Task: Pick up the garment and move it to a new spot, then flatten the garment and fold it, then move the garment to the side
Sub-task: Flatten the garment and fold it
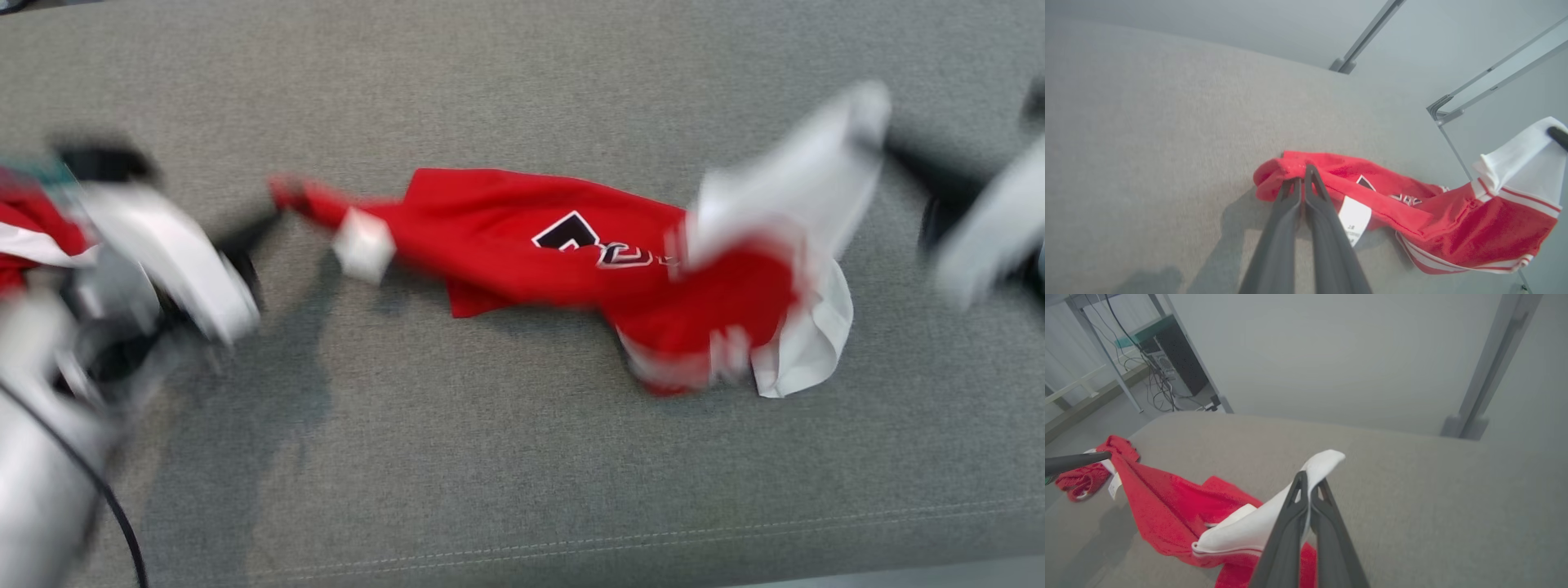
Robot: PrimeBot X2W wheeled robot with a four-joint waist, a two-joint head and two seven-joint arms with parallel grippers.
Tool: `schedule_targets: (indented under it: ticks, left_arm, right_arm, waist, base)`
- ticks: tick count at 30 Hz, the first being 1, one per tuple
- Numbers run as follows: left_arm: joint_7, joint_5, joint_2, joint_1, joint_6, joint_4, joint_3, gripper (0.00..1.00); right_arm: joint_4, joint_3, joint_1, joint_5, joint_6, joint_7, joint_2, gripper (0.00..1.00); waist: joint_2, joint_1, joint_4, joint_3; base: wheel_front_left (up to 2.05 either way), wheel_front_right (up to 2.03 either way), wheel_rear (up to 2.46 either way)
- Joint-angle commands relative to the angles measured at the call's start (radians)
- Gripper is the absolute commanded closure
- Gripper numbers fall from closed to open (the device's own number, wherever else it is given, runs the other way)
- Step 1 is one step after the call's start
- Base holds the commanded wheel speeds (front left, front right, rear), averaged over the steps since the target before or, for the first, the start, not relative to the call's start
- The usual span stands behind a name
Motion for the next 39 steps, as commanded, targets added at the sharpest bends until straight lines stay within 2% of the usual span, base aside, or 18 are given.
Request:
schedule_targets:
  ticks: [1,4,6,9,12,15,17,19,22,24,27,31,35,39]
  left_arm:
    - [0.023,-0.016,0.045,-0.15,0.017,0.015,0.073,1.0]
    - [0.057,-0.009,0.032,-0.465,0.085,0.227,0.114,1.0]
    - [-0.027,0.04,0.019,-0.642,0.108,0.321,0.135,1.0]
    - [-0.12,0.12,0.007,-0.821,0.045,0.385,0.101,1.0]
    - [-0.196,0.164,-0.009,-0.863,-0.047,0.373,0.06,1.0]
    - [-0.274,0.176,-0.014,-0.739,-0.086,0.309,0.031,1.0]
    - [-0.364,0.179,-0.027,-0.585,-0.091,0.25,0.026,1.0]
    - [-0.453,0.19,-0.055,-0.397,-0.078,0.217,0.009,1.0]
    - [-0.583,0.2,-0.115,-0.136,-0.04,0.211,-0.013,1.0]
    - [-0.626,0.206,-0.152,-0.013,-0.024,0.215,-0.042,1.0]
    - [-0.65,0.199,-0.186,0.1,-0.014,0.212,-0.069,1.0]
    - [-0.663,0.209,-0.171,0.17,0.02,0.192,-0.07,1.0]
    - [-0.667,0.22,-0.119,0.236,0.08,0.136,-0.044,1.0]
    - [-0.638,0.21,-0.067,0.282,0.117,0.058,-0.017,1.0]
  right_arm:
    - [0.012,0.013,-0.142,-0.045,0.004,-0.031,-0.026,1.0]
    - [0.273,0.035,-0.56,-0.212,0.004,-0.227,0.043,1.0]
    - [0.434,0.024,-0.745,-0.305,0.004,-0.364,0.092,1.0]
    - [0.575,0.114,-0.901,-0.331,0.004,-0.405,0.148,1.0]
    - [0.592,0.248,-0.931,-0.291,0.004,-0.408,0.123,1.0]
    - [0.537,0.365,-0.828,-0.189,0.004,-0.398,0.055,1.0]
    - [0.498,0.387,-0.705,-0.09,0.004,-0.406,0.003,1.0]
    - [0.467,0.401,-0.549,-0.014,0.004,-0.441,-0.043,1.0]
    - [0.45,0.398,-0.313,0.093,0.004,-0.514,-0.064,1.0]
    - [0.445,0.382,-0.183,0.171,0.004,-0.562,-0.057,1.0]
    - [0.418,0.374,-0.046,0.229,0.004,-0.626,-0.061,1.0]
    - [0.387,0.365,0.051,0.268,0.004,-0.656,-0.063,1.0]
    - [0.323,0.342,0.14,0.285,0.004,-0.682,-0.065,1.0]
    - [0.241,0.304,0.203,0.298,0.004,-0.69,-0.068,1.0]
  waist:
    - [0.0,0.0,-0.009,-0.008]
    - [0.0,0.0,-0.014,-0.054]
    - [0.0,0.0,-0.015,-0.082]
    - [0.0,0.0,-0.014,-0.082]
    - [0.0,0.0,0.005,-0.045]
    - [0.0,0.0,0.029,0.0]
    - [0.0,0.0,0.053,0.033]
    - [0.0,0.0,0.077,0.062]
    - [0.0,0.0,0.094,0.089]
    - [0.0,0.0,0.105,0.101]
    - [0.0,0.0,0.11,0.102]
    - [0.0,0.0,0.102,0.088]
    - [0.0,0.0,0.09,0.066]
    - [0.0,0.0,0.079,0.039]
  base:
    - [0.0,0.0,0.0]
    - [0.0,0.0,0.0]
    - [0.0,0.0,0.0]
    - [0.0,0.0,0.0]
    - [0.0,0.0,0.0]
    - [0.0,0.0,0.0]
    - [0.0,0.0,0.0]
    - [0.0,0.0,0.0]
    - [0.0,0.0,0.0]
    - [0.0,0.0,0.0]
    - [0.0,0.0,0.0]
    - [0.0,0.0,0.0]
    - [0.0,0.0,0.0]
    - [0.0,0.0,0.0]
